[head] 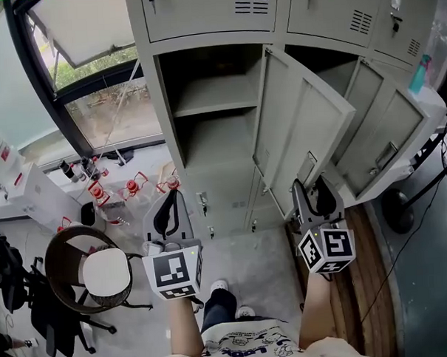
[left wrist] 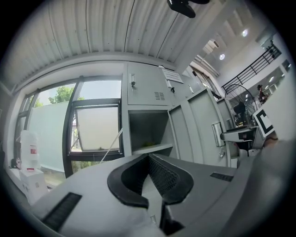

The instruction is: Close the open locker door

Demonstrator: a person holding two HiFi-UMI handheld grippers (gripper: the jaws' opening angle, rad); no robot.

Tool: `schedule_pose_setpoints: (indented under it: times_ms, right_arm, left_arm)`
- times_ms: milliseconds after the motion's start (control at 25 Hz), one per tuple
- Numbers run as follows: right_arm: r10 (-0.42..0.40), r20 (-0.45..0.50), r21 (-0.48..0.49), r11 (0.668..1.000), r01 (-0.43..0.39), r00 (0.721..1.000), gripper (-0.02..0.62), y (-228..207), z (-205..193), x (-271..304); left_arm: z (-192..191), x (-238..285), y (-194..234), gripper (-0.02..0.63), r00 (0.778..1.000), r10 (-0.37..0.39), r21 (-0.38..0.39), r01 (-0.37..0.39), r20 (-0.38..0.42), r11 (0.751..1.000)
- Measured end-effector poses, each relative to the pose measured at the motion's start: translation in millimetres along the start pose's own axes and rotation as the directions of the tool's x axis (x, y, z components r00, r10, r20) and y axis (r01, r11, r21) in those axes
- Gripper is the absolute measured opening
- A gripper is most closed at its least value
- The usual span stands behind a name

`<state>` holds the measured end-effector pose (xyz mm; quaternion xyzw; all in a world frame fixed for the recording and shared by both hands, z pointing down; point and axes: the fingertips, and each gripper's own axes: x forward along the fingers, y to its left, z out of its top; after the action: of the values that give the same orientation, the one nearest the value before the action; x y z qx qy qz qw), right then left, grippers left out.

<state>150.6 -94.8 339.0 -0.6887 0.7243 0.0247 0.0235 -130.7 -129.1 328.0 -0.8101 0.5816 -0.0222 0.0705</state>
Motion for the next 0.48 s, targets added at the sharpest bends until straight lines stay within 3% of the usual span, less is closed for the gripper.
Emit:
schedule_pose_setpoints:
  times_ms: [120,480]
  right_arm:
    - [-0.016,-0.001,0.005,1.000,0.016,1.000,0.133,-3,-2,3]
    - [-0.008,-0.006,-0.005,1.000,0.008,1.000,0.098,0,-5,7]
  left_arm:
    - [-4,10,0,0.003,1.000,-0.012,-0.012,0.012,-0.002,1.000]
    - [-11,32,-10,0.003,0.998,-0.060,-0.035,0.059,-0.006,0.998]
